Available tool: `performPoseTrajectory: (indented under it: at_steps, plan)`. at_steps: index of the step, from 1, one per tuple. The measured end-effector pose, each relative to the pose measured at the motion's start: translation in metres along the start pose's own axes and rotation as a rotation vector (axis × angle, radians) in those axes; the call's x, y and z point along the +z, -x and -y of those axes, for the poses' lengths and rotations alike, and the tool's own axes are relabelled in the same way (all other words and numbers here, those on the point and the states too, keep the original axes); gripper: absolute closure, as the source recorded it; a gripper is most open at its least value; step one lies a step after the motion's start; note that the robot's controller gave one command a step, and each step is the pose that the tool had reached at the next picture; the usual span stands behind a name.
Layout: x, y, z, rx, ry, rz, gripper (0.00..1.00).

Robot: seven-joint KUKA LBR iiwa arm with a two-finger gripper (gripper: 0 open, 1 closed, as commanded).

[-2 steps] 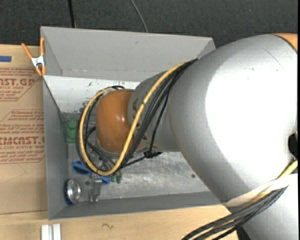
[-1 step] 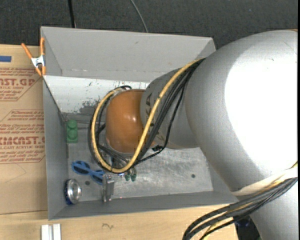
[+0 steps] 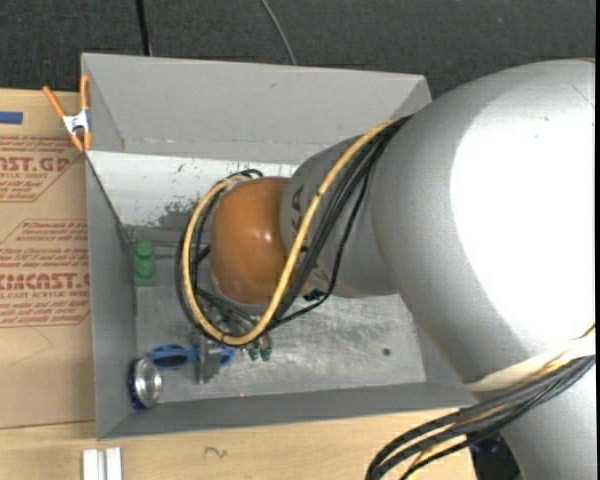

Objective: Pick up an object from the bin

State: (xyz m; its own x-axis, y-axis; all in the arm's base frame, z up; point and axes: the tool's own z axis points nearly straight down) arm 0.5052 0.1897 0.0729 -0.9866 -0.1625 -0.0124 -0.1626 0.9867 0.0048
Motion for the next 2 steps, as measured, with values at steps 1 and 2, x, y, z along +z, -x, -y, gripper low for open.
performPoseTrajectory:
  at_steps: [1, 2]
  plan:
    - [-0.123, -0.009, -0.018, 0.055, -0.002, -0.004, 1.0]
    - [-0.234, 0.021, -0.022, -0.357, -0.002, -0.006, 1.0]
